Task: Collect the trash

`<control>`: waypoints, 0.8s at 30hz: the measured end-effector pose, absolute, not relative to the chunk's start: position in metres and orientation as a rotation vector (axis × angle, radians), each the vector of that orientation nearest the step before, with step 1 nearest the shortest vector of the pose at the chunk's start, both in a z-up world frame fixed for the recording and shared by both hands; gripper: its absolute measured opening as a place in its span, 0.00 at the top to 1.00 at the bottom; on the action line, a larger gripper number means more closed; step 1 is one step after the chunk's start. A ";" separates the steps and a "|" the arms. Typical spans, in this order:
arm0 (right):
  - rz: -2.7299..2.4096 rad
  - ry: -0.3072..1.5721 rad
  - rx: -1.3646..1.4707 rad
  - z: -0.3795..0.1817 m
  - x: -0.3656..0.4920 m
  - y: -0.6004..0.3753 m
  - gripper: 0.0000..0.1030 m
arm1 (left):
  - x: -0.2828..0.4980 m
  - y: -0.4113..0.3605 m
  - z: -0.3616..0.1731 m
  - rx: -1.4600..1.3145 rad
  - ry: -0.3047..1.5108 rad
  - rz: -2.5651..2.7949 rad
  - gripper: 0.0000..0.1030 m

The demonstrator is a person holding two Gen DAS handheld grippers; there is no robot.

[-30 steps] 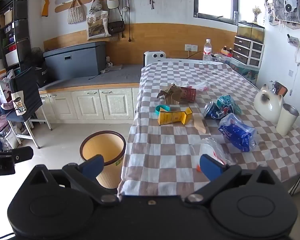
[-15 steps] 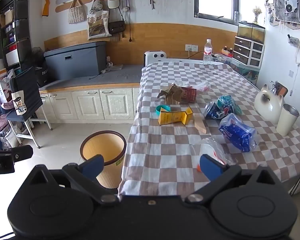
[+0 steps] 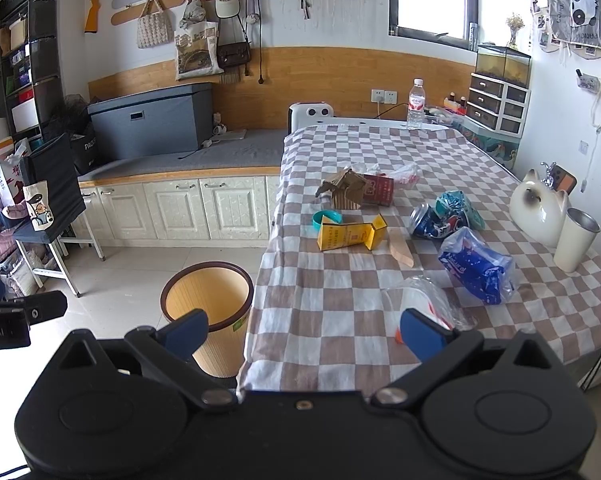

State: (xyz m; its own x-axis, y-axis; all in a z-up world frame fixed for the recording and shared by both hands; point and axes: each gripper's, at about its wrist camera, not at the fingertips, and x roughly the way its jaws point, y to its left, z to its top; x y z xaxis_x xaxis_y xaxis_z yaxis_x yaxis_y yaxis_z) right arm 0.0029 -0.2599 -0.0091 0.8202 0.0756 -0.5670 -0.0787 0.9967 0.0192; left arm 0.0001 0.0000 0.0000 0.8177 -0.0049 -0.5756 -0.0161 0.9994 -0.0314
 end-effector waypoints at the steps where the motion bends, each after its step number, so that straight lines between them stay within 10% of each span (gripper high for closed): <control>1: 0.082 0.604 -0.005 -0.009 0.003 -0.260 0.00 | 0.000 0.002 0.001 -0.035 0.614 0.006 0.00; 24: 0.083 0.607 -0.006 -0.010 0.005 -0.260 0.00 | 0.000 0.002 0.001 -0.036 0.612 0.006 0.00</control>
State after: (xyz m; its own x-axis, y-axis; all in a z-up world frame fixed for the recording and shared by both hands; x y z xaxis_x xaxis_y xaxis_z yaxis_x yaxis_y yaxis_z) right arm 0.0055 -0.2604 -0.0096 0.8180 0.0758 -0.5703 -0.0795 0.9967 0.0184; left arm 0.0004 0.0022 0.0012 0.8183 -0.0052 -0.5748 -0.0163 0.9993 -0.0323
